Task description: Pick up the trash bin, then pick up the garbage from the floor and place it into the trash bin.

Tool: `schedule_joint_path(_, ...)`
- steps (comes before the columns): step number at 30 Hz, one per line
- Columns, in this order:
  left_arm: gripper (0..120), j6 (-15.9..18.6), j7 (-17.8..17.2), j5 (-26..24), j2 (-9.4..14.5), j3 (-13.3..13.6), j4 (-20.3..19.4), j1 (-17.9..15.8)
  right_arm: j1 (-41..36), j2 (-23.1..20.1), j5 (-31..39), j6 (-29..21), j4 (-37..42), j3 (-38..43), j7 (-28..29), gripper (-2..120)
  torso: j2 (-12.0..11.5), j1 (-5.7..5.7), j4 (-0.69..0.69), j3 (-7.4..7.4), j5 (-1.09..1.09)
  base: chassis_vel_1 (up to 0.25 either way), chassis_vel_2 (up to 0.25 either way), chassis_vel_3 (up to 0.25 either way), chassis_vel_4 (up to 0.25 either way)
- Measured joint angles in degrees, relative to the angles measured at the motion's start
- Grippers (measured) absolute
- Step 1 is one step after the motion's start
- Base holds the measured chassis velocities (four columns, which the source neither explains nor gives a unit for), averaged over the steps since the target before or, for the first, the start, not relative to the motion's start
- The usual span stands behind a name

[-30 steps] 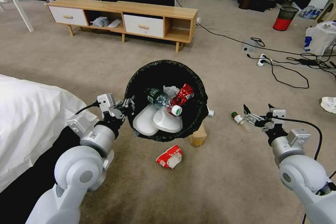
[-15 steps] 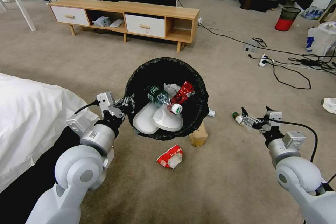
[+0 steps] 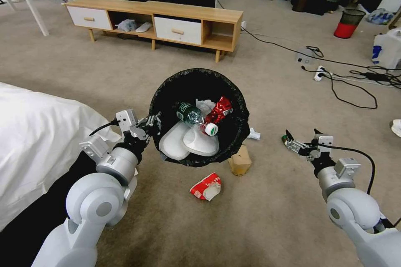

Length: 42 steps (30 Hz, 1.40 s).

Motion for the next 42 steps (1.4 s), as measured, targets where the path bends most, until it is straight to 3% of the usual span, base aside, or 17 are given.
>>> schedule_joint_path(16,3,-0.13,0.51,0.44,-0.13,-0.13,-0.28,0.23,0.57,-0.06,-0.2,0.73,-2.17,-1.94,-1.03,100,0.0,0.0,0.03,0.0,0.0,0.083,0.078,0.078,0.084)
schedule_joint_path(21,3,-0.23,0.78,0.39,-0.25,-0.13,-0.26,-0.01,0.76,-0.2,-0.29,0.85,-2.87,-2.88,-1.23,100,0.0,0.0,-0.03,0.0,0.0,0.0,0.0,0.0,0.0)
schedule_joint_path(34,3,-0.29,1.84,0.45,-0.47,-0.31,-0.29,0.03,2.09,-0.77,-0.52,1.32,-6.43,-5.97,-2.34,100,0.0,0.0,0.0,0.0,0.0,0.0,0.0,0.0,0.0)
schedule_joint_path(42,3,-0.37,2.49,0.42,-0.56,-0.3,-0.64,0.01,6.28,-2.61,2.24,3.38,-14.51,-14.38,-8.44,100,0.0,0.0,0.0,0.0,0.0,0.0,0.0,0.0,0.0)
